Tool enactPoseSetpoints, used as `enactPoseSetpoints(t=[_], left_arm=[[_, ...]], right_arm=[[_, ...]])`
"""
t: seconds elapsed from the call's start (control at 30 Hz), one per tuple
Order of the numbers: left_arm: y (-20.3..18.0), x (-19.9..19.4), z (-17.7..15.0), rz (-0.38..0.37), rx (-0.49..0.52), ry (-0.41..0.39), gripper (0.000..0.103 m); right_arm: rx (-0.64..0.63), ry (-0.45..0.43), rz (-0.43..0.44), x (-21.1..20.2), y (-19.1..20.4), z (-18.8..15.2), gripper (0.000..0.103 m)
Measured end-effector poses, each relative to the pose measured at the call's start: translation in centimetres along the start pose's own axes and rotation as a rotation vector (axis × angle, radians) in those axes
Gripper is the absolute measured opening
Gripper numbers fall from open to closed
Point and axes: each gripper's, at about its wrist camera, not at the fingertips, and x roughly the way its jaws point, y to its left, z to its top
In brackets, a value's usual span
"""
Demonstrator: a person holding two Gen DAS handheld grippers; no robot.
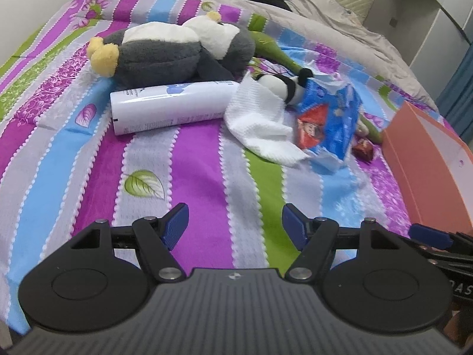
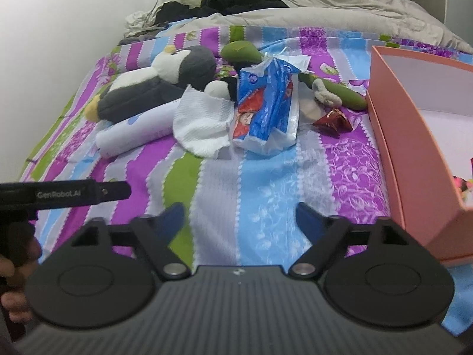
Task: Organize soft objects
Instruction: 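Grasp the white cloth with the left tool while the right tool grasps the blue wipes pack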
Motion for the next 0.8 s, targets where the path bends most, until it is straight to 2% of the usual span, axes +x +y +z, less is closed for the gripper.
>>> enactPoseSetpoints(t=[0.3, 0.47, 0.6, 0.8], left_arm=[[0.4, 4.8, 2.2, 0.008, -0.011, 0.015, 0.075], [0.2, 7.7, 3.3, -0.041, -0.035, 0.026, 0.075], [-0.5, 9.7, 4.2, -0.07, -0.022, 0.022, 0.075], [-1.4, 12.2, 5.5, -0.153, -0.036, 0.02, 0.078]], right_arm=[[0.06, -0.024, -0.007, 5.0, -1.0, 2.6, 0.087], [0.094, -0.044, 0.002, 7.5, -2.1, 3.9, 0.086], [0.113, -0.068, 0.003, 9.2, -2.9, 5.2, 0.078], [0.126, -0.101, 0.008, 11.2, -4.2, 7.2, 0.072]])
